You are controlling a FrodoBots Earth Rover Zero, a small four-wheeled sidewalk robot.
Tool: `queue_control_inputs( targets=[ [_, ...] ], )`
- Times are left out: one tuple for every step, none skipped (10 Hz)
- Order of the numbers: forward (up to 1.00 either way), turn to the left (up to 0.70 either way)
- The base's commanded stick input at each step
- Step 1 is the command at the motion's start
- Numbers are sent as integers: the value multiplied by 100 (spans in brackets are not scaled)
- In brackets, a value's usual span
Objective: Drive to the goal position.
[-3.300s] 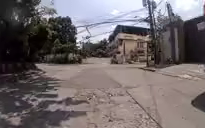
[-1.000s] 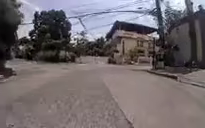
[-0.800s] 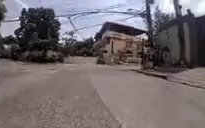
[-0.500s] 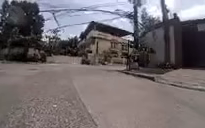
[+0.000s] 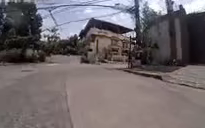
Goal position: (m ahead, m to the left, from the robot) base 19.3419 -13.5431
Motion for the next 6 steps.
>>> queue_control_inputs(
  targets=[
    [100, -2],
    [100, 0],
    [100, 0],
    [100, 0],
    [100, 0],
    [100, 0]
  ],
)
